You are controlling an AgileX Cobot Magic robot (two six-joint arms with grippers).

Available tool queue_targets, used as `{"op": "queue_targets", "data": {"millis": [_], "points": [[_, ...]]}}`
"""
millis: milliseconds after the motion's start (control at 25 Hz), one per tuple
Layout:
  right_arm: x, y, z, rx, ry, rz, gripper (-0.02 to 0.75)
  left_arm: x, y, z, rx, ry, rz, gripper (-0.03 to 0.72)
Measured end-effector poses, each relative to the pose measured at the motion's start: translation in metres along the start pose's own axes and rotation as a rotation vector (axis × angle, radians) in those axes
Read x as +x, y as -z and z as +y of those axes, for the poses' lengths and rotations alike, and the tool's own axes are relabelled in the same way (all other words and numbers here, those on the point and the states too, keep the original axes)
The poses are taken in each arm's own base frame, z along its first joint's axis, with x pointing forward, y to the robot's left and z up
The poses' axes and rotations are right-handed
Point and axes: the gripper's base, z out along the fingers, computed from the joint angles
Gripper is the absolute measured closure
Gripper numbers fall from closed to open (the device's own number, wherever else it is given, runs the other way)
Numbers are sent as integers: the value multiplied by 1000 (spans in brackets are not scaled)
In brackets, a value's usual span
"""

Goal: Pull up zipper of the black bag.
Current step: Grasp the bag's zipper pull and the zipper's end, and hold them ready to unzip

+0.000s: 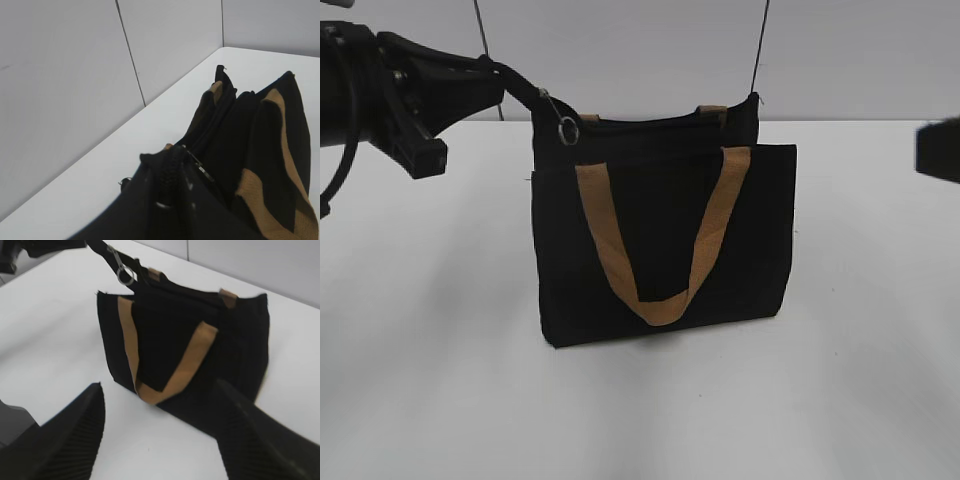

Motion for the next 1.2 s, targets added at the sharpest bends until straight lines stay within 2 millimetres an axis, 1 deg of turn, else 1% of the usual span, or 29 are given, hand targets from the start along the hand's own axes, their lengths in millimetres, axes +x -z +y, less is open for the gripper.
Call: {"op": "queue_targets", "data": {"millis": [80, 200, 320, 440, 560, 640, 720, 920, 1080, 1200], "points": [[-9, -23, -12, -42, 0, -2, 221, 0, 0, 0, 0, 0, 0, 611], [-19, -61, -15, -99, 50, 20, 221, 0, 0, 0, 1, 0, -2, 611], [-25, -111, -2, -169, 117, 68, 221, 0, 0, 0, 2, 0, -2, 611], [-25, -164, 10, -210, 171, 125, 221, 0, 0, 0, 2, 0, -2, 611], [-24, -204, 20, -224, 213, 154, 221, 0, 0, 0, 2, 0, -2, 611], [-25, -224, 23, -229, 239, 159, 221, 0, 0, 0, 2, 0, -2, 611], [-23, -240, 26, -236, 261, 171, 221, 0, 0, 0, 2, 0, -3, 611], [-18, -267, 25, -239, 277, 190, 221, -1, 0, -1, 6, 0, -8, 611], [-13, -281, 23, -235, 275, 207, 221, -1, 0, -1, 7, 0, -9, 611], [-13, -285, 22, -232, 273, 206, 221, -1, 0, -1, 7, 0, -9, 611]]}}
